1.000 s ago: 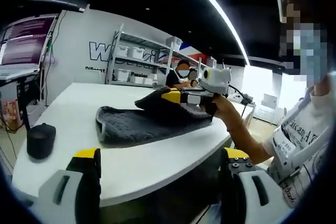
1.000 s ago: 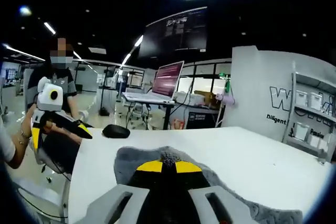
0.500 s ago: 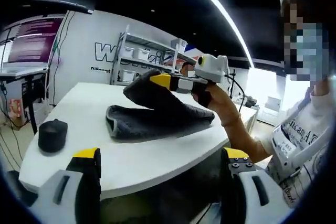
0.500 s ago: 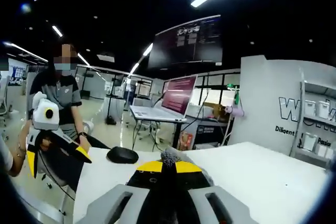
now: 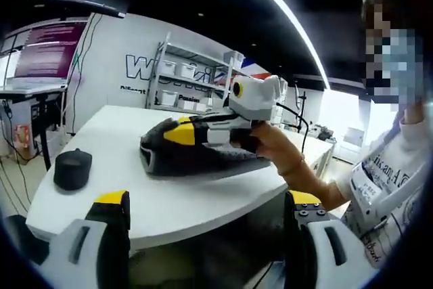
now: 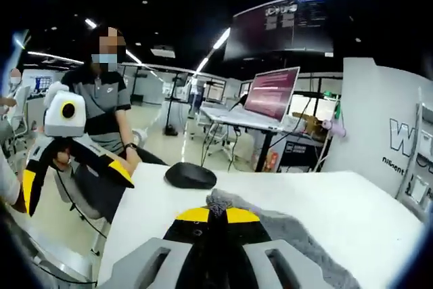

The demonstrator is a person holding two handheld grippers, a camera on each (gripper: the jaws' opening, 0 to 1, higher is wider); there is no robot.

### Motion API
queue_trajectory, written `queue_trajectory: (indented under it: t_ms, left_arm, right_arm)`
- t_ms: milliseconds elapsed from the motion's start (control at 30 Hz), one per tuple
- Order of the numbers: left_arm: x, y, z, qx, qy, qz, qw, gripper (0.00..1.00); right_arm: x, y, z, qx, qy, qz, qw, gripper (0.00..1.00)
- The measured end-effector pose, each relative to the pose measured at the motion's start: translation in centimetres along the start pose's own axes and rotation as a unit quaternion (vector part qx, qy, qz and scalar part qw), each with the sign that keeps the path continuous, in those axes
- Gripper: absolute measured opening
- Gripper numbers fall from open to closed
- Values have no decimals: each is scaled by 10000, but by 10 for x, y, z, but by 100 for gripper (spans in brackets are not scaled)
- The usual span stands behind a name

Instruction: Fold the towel on the table until its edges align and the towel forms a compact rectangular stack.

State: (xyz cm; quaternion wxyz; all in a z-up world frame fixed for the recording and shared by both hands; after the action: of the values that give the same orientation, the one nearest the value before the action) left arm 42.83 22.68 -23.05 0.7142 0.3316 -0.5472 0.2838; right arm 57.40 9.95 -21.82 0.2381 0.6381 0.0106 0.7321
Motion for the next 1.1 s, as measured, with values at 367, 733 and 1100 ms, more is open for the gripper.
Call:
queue_trajectory:
  t_ms: [367, 733, 1100]
  left_arm:
    - [-4, -2, -2, -2, 49, -41, 10000, 99]
    - [-5, -7, 3, -40, 39, -53, 10000, 99]
    - [-3, -13, 12, -122, -15, -52, 9999, 99]
  right_arm:
    - [-13, 3, -11, 206, -165, -179, 9995, 28]
    - [-14, 45, 7, -122, -864, -124, 9961, 62]
    - [-33, 102, 25, -500, -1279, -203, 9903, 87]
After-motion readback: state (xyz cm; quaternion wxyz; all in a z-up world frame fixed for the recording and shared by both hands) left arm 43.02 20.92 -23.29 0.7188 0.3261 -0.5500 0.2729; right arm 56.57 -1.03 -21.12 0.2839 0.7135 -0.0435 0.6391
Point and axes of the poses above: the point that each gripper's makers call its tool centre point, and the gripper's own axes: y roughly backward along the fingers, z roughly to its right, x roughly out of its top, the point moved 8 cm from there along y, roughly backward along the fingers, and after that the axes turned 2 degrees about x, right-handed, at the moved point
